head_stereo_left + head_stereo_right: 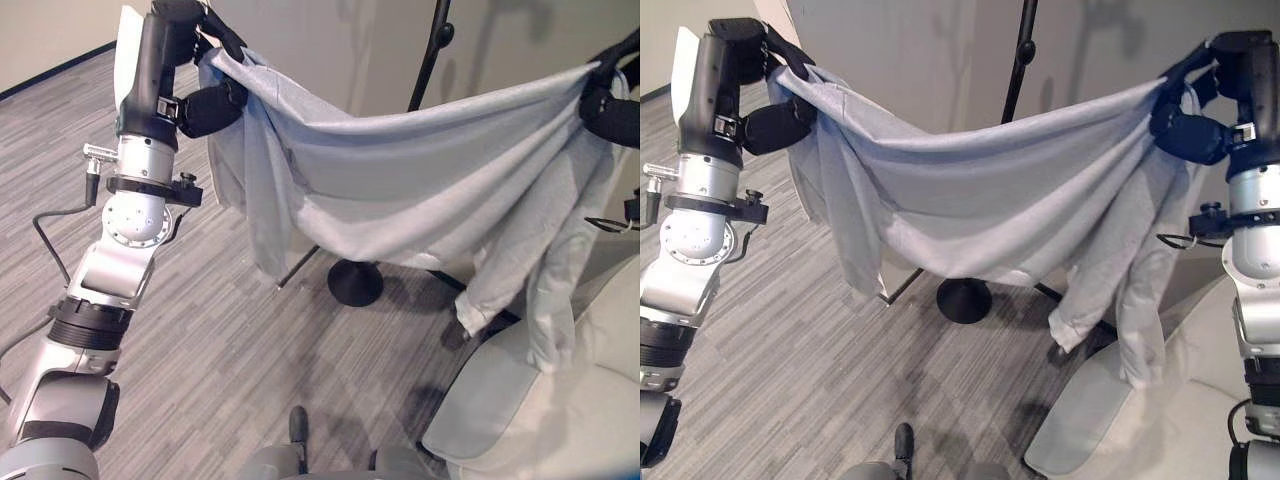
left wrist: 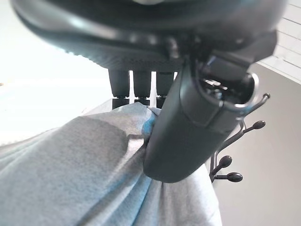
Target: Hang the clothes on the sofa on the clothes rack.
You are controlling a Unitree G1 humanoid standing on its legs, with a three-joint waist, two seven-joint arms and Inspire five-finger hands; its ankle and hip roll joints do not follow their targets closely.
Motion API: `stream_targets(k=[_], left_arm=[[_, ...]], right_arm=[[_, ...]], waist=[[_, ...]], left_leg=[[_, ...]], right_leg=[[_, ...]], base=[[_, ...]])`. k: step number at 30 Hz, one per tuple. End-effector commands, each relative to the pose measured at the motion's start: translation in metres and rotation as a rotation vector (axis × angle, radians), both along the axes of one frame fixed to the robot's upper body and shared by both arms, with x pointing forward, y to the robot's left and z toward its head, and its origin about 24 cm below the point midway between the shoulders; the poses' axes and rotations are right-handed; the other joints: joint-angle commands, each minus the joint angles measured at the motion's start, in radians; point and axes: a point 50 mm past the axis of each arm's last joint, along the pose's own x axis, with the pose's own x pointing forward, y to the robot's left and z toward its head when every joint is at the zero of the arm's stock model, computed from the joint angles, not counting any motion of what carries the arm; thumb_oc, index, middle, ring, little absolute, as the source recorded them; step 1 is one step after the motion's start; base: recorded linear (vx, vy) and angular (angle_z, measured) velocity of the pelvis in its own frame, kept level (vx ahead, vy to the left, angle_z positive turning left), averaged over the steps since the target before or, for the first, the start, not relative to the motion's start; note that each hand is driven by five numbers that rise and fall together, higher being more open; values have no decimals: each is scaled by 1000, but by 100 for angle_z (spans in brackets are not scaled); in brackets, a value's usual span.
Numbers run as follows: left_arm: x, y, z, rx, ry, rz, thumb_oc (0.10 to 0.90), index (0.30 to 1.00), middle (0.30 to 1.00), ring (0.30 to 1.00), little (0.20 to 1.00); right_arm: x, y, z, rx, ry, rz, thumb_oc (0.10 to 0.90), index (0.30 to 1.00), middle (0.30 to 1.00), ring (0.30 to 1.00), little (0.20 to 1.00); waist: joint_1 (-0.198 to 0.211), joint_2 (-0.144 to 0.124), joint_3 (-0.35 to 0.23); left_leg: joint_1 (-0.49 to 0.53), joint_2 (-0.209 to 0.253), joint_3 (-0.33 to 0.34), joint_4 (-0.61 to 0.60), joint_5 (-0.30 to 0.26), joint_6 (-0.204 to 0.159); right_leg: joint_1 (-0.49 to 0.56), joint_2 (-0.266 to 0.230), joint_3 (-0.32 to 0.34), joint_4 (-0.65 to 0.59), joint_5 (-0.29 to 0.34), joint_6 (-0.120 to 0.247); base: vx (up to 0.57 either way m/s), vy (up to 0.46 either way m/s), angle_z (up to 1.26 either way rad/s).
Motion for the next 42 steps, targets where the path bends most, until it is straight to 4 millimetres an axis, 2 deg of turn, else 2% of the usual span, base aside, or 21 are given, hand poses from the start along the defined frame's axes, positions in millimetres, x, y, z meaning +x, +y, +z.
stream_targets(k=[1,4,6,8,12,16,19,20,21,25,28,29,30,31,32,33,35,36,39,40,42], left_arm=[[-31,-3,66,-12,-333,-59,400,300,300,300,300],[-32,-2,68,-14,-338,-66,400,300,300,300,300],[-31,-2,67,-15,-334,-63,400,300,300,300,300],[-30,-5,65,-18,-333,-71,400,300,300,300,300],[-32,-4,61,-63,-340,-87,400,300,300,300,300],[-33,-3,60,-75,-344,-82,400,300,300,300,300],[-29,1,64,-97,-352,-54,400,300,300,300,300],[-28,4,68,-104,-358,-41,400,300,300,300,300],[-28,5,69,-105,-360,-40,400,300,300,300,300],[-31,15,80,-118,-397,3,400,300,300,300,300],[-33,24,84,-135,-414,32,400,300,300,300,300],[-39,29,93,-116,-450,59,400,300,300,300,300],[-39,29,94,-118,-451,60,400,300,300,300,300],[-39,30,97,-103,-456,76,400,300,300,300,300],[-39,30,102,-79,-465,90,400,300,300,300,300],[-40,32,110,-55,-479,116,400,300,300,300,300],[-39,31,118,-46,-493,128,400,300,300,300,300],[-31,31,120,-47,-468,137,400,300,300,300,300],[-25,27,120,-24,-448,146,400,300,300,300,300],[-14,27,118,7,-397,176,400,300,300,300,300],[-4,29,119,20,-362,216,400,300,300,300,300]], right_arm=[[-17,15,71,-64,-306,35,400,300,300,300,300],[-19,15,75,-51,-323,44,400,300,300,300,300],[-20,13,76,-53,-325,38,400,300,300,300,300],[-25,9,79,-70,-330,13,400,300,300,300,300],[-35,3,85,-59,-380,3,400,300,300,300,300],[-36,4,86,-62,-384,9,400,300,300,300,300],[-34,4,90,-77,-370,12,400,300,300,300,300],[-34,6,95,-105,-357,13,400,300,300,300,300],[-34,7,97,-106,-359,15,400,300,300,300,300],[-43,14,120,-155,-404,32,400,300,300,300,300],[-41,13,125,-143,-407,33,400,300,300,300,300],[-48,15,138,-180,-438,11,400,300,300,300,300],[-47,16,139,-181,-439,12,400,300,300,300,300],[-47,16,143,-188,-446,2,400,300,300,300,300],[-46,16,148,-202,-446,-15,400,300,300,300,300],[-43,11,157,-191,-446,-57,400,300,300,300,300],[-38,10,165,-181,-443,-74,400,300,300,300,300],[-23,4,162,-129,-385,-92,400,300,300,300,300],[-8,13,165,-109,-342,-61,400,300,300,300,300],[8,14,159,-96,-276,-70,400,300,300,300,300],[20,23,160,-72,-250,-44,400,300,300,300,300]], waist=[[5,-18,-114],[-14,-20,-108],[-26,-20,-108],[-39,-38,-119],[-28,-47,-167],[-24,-49,-178],[-19,-60,-187],[-13,-77,-176],[-15,-77,-171],[14,-121,-133],[17,-129,-121],[34,-135,-122],[35,-135,-123],[44,-139,-127],[64,-140,-127],[86,-137,-132],[86,-132,-132],[85,-112,-150],[75,-88,-175],[75,-86,-188],[78,-78,-191]], left_leg=[[39,40,13,-3,-100,-90],[75,28,30,-3,-128,-97],[86,31,30,-3,-138,-101],[99,20,30,-3,-156,-99],[120,34,43,-3,-172,-104],[134,45,51,-3,-179,-110],[174,71,74,11,-185,-135],[152,84,77,113,-177,-153],[142,86,75,138,-188,-155],[35,91,25,443,-100,-175],[-40,94,0,529,-97,-168],[-82,86,-24,422,-141,-146],[-75,83,-21,408,-137,-144],[-73,71,-38,333,-145,-137],[-87,61,-75,248,-129,-137],[-110,46,-143,106,-49,-150],[-117,45,-153,42,-9,-162],[-96,53,-170,-3,0,-167],[-64,50,-171,-3,-13,-173],[-44,47,-156,-3,-16,-171],[-28,45,-142,-3,-26,-165]], right_leg=[[-29,44,-41,-213,309,-5],[-78,98,-107,-410,311,11],[-77,122,-114,-488,330,18],[-36,145,-82,-590,359,20],[11,150,-95,-592,336,14],[30,156,-103,-592,323,10],[69,168,-110,-592,290,4],[88,168,-107,-592,280,-7],[89,168,-108,-592,280,-9],[143,171,-84,-592,260,-47],[160,175,-77,-592,246,-56],[167,173,-59,-592,243,-52],[166,170,-56,-592,242,-51],[167,170,-47,-592,240,-47],[178,178,-36,-592,232,-44],[184,193,-17,-592,224,-44],[193,196,-11,-592,215,-44],[199,210,-4,-592,199,-38],[202,204,-1,-592,198,-36],[206,194,-1,-592,196,-35],[214,182,6,-592,198,-33]], base=[[242,90,-40],[214,-3,-34],[179,-15,-18],[210,-55,29],[223,-111,4],[111,-76,-10],[204,-181,-14],[94,-160,-12],[101,-166,-12],[90,-145,-4],[99,-75,-15],[129,7,-15],[193,21,-10],[145,36,-9],[223,60,-12],[169,38,-24],[167,37,-55],[231,87,-53],[168,96,-43],[249,167,-25],[190,128,-7]])
